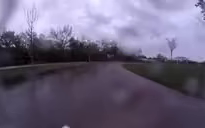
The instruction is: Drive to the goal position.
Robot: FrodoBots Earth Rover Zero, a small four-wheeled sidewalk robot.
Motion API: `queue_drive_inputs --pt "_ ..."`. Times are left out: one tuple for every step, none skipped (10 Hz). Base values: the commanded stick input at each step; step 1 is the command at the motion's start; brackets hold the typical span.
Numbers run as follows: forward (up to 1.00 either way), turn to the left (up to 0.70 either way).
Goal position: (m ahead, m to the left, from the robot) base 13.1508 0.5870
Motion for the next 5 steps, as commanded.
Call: queue_drive_inputs --pt "0.7 0.0" --pt "0.7 0.0" --pt "0.7 0.0" --pt "0.7 0.0" --pt "0.7 0.0"
